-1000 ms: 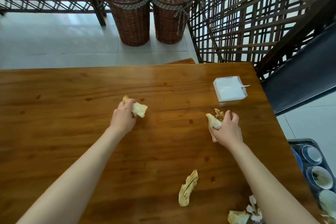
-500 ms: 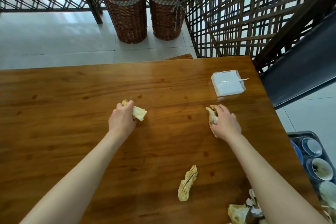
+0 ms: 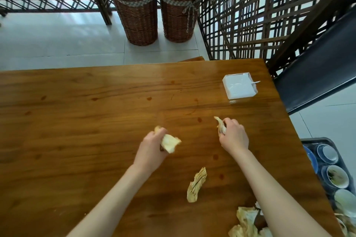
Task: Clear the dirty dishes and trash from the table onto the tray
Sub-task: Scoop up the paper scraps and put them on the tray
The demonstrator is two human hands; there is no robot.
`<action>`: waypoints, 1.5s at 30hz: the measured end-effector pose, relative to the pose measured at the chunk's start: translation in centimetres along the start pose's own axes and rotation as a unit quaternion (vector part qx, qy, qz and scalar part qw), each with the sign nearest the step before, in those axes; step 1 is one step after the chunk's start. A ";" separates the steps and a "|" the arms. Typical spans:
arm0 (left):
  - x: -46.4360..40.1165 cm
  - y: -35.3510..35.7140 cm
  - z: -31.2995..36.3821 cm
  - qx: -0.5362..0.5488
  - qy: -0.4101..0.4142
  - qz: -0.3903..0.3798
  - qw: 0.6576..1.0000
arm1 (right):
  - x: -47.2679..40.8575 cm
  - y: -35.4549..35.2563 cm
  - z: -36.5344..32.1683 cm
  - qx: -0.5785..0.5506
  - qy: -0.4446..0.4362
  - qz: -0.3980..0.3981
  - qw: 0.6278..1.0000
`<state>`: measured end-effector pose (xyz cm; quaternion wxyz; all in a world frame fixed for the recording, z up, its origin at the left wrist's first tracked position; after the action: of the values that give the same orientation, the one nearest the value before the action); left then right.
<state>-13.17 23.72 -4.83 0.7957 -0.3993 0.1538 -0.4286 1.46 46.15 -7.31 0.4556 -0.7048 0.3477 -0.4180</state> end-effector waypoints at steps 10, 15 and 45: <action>8.1 8.2 6.9 0.043 -0.006 -0.081 0.996 | 5.7 -1.2 2.8 -0.023 -0.022 0.008 0.999; 9.0 9.6 8.0 -0.060 -0.050 -0.058 0.995 | 8.1 -2.1 5.9 -0.031 -0.029 -0.001 0.999; 16.8 7.4 11.4 -0.007 -0.030 0.044 0.999 | 20.4 2.5 15.5 0.001 -0.007 -0.117 0.993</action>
<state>7.50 18.24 -1.65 0.8152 -0.4107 0.1505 -0.3797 23.54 32.95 -7.76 0.4063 -0.7431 0.2594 -0.4641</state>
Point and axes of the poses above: each hand's wrist, its own x-axis away from the middle knuckle, its own y-axis out of the palm, z = x × y, the point moved 8 cm from there along -x, towards the middle knuckle, and after that the axes turned 8 degrees about y, right-handed, at the moved point
